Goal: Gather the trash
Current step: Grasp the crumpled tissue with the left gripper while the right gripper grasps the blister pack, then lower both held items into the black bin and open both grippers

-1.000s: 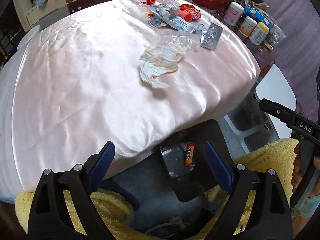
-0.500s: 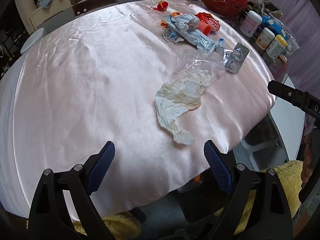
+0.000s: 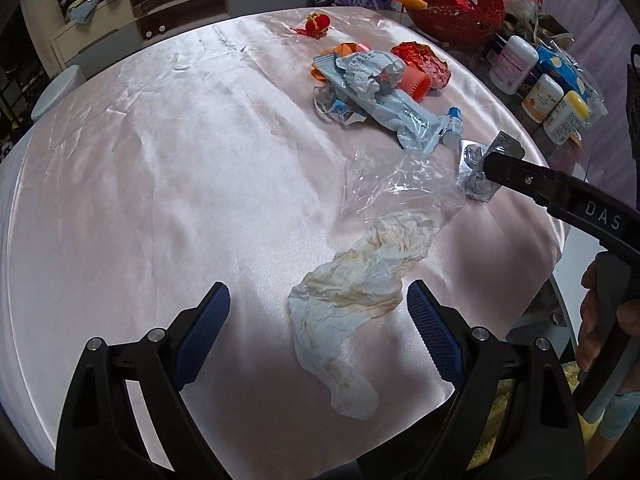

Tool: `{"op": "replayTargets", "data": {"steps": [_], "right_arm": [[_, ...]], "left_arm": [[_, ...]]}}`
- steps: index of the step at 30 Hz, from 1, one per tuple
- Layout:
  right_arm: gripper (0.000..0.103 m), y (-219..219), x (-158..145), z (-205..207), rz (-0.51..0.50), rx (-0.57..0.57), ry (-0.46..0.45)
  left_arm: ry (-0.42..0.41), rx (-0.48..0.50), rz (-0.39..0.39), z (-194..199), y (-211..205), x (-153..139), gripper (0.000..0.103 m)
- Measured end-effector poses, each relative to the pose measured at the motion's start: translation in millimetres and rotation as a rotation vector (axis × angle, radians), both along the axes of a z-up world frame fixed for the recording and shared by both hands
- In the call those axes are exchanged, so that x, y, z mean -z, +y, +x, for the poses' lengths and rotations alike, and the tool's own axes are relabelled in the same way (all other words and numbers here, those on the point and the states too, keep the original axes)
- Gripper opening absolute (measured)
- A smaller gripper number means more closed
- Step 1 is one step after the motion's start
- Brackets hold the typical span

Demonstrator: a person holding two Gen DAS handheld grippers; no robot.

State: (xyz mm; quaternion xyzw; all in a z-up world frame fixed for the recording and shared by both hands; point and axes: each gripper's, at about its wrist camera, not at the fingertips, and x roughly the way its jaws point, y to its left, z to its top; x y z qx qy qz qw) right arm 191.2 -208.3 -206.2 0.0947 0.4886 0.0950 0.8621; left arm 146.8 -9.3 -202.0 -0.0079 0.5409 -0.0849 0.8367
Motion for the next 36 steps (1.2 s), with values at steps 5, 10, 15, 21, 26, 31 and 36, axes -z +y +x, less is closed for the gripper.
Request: {"op": "replayTargets", "data": {"steps": [5,10,15,21,26,31,36], "right_arm": [[0.045,4,5,6,0.023,-0.032,0.021],[0.037,5,2,1,0.015,-0.041,0.008],[0.036,3,-11,-12,0.002,-0.040,-0.015],[0.036,-4,-30,-42,-0.017,-0.027,-0.039],[0.037,-9,-38,-78,-0.040,-0.010,-0.030],[0.037,-16,-37,-114,-0.035,0.001,-0.011],[0.037,-23,-28,-145,-0.016,0.014,0.014]], "left_arm": [[0.043,0.048,-0.036,1,-9,8,0.056],[0.047,0.063,-0.061,-4,-10,7,0.024],[0.035,0.066,-0.077,-13,-10,1,0.010],[-0.010,0.065,-0.083,-37,-7,-19,0.009],[-0.028,0.071,-0.074,-63,-9,-36,0.009],[-0.031,0.085,-0.075,-90,-13,-43,0.009],[-0.010,0.104,-0.067,-113,-22,-36,0.009]]}}
